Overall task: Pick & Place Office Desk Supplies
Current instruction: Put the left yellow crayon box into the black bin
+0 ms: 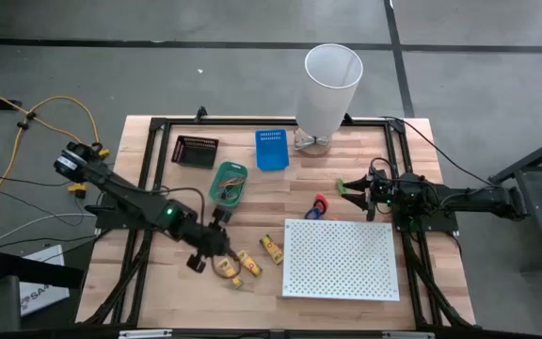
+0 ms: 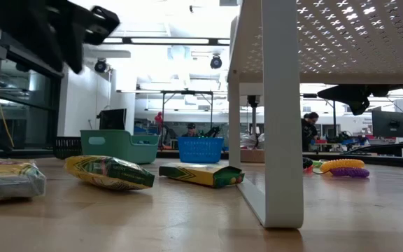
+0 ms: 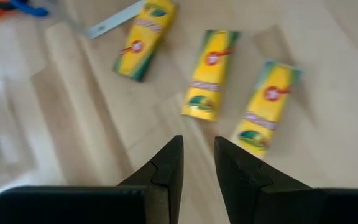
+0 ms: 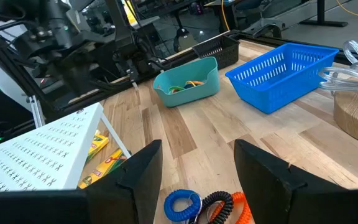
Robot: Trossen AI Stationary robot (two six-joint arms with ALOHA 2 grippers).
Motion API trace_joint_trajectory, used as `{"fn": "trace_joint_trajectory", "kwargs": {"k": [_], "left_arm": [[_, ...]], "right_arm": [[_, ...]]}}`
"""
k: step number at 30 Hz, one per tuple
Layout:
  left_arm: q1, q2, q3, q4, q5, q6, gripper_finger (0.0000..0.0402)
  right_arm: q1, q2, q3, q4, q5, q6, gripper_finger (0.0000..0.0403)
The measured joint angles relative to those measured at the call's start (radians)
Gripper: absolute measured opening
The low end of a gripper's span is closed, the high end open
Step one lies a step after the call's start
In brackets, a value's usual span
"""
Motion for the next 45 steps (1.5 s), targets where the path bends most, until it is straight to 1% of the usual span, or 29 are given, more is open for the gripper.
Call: {"fn": "trace_joint_trajectory", "kwargs": {"k": [7, 14, 19, 22, 24, 27, 30, 32, 35, 40, 45], "left_arm": [[-0.069, 0.000, 0.000, 0.000, -0.001, -0.052, 0.0083], [-0.092, 0.000, -0.001, 0.000, -0.001, -0.038, 0.0083], [-0.091, 0.014, -0.001, 0.002, 0.000, -0.074, 0.0086], [-0.084, 0.043, -0.001, 0.001, 0.023, -0.080, 0.0105], [-0.084, 0.067, -0.001, 0.005, 0.056, -0.082, 0.0128], [-0.085, 0.106, -0.001, 0.008, 0.074, -0.079, 0.0163], [-0.093, 0.139, -0.001, 0.022, 0.087, -0.049, 0.0191], [-0.096, 0.162, -0.001, 0.046, 0.116, -0.030, 0.0203], [-0.097, 0.191, -0.001, 0.074, 0.146, -0.001, 0.0210], [-0.081, 0.229, -0.001, 0.107, 0.178, 0.030, 0.0211], [-0.059, 0.251, -0.001, 0.127, 0.180, 0.031, 0.0212]], "right_arm": [[0.000, 0.000, 0.000, 0.000, 0.000, 0.000, 0.0188], [0.000, 0.000, 0.000, 0.000, 0.000, 0.000, 0.0188], [0.000, 0.000, 0.000, 0.000, 0.000, 0.000, 0.0188], [0.000, 0.000, 0.000, 0.000, 0.000, 0.000, 0.0188], [0.000, 0.000, 0.000, 0.000, 0.000, 0.000, 0.0188], [0.000, 0.000, 0.000, 0.000, 0.000, 0.000, 0.0188], [0.000, 0.000, 0.000, 0.000, 0.000, 0.000, 0.0188], [0.000, 0.000, 0.000, 0.000, 0.000, 0.000, 0.0188], [0.000, 0.000, 0.000, 0.000, 0.000, 0.000, 0.0188], [0.000, 0.000, 0.000, 0.000, 0.000, 0.000, 0.0188], [0.000, 0.000, 0.000, 0.000, 0.000, 0.000, 0.0188]]}}
